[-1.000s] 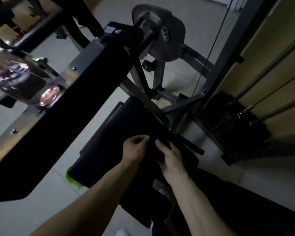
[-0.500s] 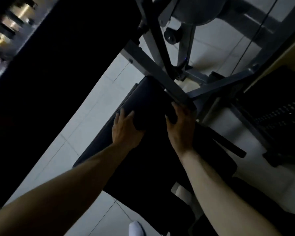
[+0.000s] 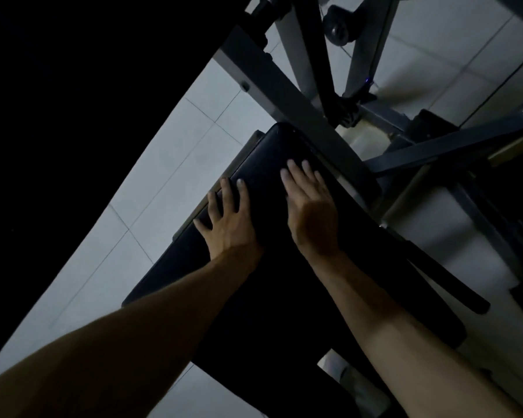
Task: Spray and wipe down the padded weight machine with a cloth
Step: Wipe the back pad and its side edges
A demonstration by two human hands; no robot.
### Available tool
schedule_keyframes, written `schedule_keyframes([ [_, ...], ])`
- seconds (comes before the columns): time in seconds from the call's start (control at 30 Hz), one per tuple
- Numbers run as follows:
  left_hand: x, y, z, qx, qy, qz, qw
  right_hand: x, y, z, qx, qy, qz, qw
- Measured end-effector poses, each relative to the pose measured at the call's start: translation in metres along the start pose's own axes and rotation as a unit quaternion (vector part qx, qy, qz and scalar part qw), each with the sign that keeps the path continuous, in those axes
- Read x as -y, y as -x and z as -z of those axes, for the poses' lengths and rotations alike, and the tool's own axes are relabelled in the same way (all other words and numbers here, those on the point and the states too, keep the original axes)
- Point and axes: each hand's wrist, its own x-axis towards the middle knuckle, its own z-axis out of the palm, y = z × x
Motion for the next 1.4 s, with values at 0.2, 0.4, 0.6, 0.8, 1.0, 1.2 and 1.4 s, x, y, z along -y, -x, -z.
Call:
schedule_keyframes([
  [0.2,0.011,-0.002,0.003,0.000,0.002,-0.023,1.000,0.026,-0.093,-0.010,-0.060,-0.056,-0.089,0.993],
  [0.4,0.017,0.001,0.007,-0.038,0.009,-0.034,0.999,0.025,-0.032,-0.002,0.041,0.001,0.139,0.989],
  [0.6,0.036,0.020,0.002,-0.001,0.018,-0.008,1.000,0.008,-0.088,0.007,-0.010,0.047,-0.011,0.999],
  [0.8,0.037,0.017,-0.005,-0.039,0.016,-0.007,0.999,0.074,-0.028,-0.029,0.041,-0.006,0.095,0.995],
  [1.0,0.035,0.018,-0.003,-0.007,0.020,-0.004,1.000,0.018,-0.095,-0.001,-0.025,0.042,0.004,0.999],
  [1.2,0.032,0.016,-0.003,-0.001,0.003,0.012,1.000,0.058,-0.052,-0.015,-0.005,-0.003,-0.005,1.000],
  [1.4,0.033,0.015,-0.006,-0.003,0.008,0.009,1.000,0.021,-0.046,-0.002,0.051,0.021,0.139,0.989],
])
